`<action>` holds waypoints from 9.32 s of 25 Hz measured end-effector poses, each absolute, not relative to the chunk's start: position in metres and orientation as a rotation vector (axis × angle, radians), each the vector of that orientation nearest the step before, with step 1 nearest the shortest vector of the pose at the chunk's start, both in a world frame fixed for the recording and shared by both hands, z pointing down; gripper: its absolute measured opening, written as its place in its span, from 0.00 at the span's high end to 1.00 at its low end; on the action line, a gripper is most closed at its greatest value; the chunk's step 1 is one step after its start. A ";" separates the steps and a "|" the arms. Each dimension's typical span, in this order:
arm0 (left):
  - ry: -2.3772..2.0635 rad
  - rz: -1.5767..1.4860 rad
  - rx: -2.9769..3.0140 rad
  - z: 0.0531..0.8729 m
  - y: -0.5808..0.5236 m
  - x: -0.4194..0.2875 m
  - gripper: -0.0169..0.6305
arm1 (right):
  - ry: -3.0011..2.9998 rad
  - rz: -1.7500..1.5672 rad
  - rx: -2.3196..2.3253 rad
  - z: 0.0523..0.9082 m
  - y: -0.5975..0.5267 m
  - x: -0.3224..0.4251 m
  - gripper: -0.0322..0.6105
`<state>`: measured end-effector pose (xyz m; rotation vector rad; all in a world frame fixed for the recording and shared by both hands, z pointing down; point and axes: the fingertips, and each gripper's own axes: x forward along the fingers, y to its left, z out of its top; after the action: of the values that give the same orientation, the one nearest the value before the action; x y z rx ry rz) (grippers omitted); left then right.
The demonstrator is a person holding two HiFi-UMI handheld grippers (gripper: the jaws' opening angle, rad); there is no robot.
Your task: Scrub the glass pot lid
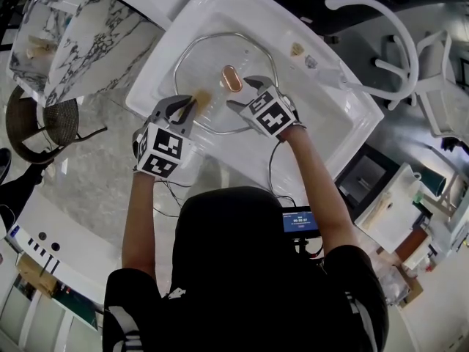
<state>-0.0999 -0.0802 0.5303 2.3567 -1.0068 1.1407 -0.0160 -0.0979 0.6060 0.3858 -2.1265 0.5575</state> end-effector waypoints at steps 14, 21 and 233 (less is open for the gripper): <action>-0.710 1.371 2.359 0.575 -0.073 -0.080 0.95 | -2.137 0.557 0.396 0.606 -0.098 -0.016 0.48; -0.711 1.372 2.325 0.588 -0.077 -0.084 0.95 | -2.135 0.552 0.391 0.607 -0.097 -0.015 0.48; -1.026 1.060 2.152 0.574 -0.060 -0.095 0.95 | -1.882 0.742 0.480 0.603 -0.035 -0.005 0.65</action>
<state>-0.0951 -0.0603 0.5740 2.1518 -1.0265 1.0600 -0.0055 -0.0349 0.6034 0.4803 -1.8818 0.7421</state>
